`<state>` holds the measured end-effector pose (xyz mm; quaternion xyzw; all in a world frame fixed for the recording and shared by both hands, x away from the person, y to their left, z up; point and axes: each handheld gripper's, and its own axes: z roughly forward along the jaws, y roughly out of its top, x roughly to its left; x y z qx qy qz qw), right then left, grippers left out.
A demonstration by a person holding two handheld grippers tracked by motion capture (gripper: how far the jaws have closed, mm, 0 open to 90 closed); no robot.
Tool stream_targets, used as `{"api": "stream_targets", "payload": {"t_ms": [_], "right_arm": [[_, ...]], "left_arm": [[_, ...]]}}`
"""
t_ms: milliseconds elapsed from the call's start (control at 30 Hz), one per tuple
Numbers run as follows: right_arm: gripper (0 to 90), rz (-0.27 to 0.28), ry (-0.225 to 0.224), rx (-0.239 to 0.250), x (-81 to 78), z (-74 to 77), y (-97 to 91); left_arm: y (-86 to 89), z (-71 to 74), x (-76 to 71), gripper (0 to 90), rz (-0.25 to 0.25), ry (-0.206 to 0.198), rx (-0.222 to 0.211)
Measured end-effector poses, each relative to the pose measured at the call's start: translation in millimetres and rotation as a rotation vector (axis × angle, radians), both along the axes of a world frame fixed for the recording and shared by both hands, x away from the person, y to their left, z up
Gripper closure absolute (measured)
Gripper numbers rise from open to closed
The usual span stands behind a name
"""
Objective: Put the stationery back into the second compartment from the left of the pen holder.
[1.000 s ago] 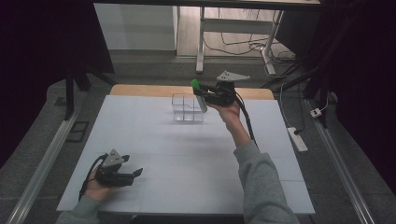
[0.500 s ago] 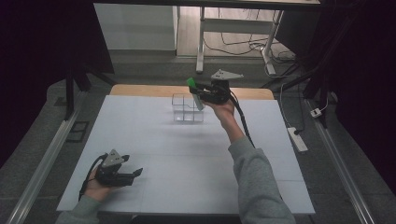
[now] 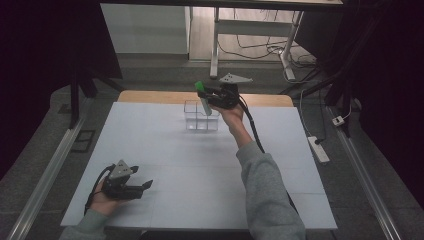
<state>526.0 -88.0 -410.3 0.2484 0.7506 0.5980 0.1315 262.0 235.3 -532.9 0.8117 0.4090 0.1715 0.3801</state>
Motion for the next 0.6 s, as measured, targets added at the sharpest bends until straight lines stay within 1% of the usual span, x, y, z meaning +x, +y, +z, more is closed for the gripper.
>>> {"api": "stream_targets", "payload": {"t_ms": [233, 333, 500, 600], "right_arm": [[66.1, -0.016, -0.001, 0.009, 6.1, -2.2, 2.8], [66.1, -0.025, 0.003, 0.023, 10.0, -3.7, 2.8], [66.1, -0.038, -0.004, 0.022, 17.4, -8.8, 4.5], [66.1, -0.042, -0.003, 0.039, 22.1, -11.2, 5.9]], "left_arm": [[-1.0, -0.4, 1.2, 22.8, -0.004, 0.003, -0.001], [-1.1, -0.3, 1.0, 22.8, -0.003, 0.002, -0.001], [-0.4, 0.0, 0.6, 22.8, -0.003, 0.003, -0.006], [-0.3, -0.5, 1.0, 22.8, -0.004, 0.005, -0.006]]}}
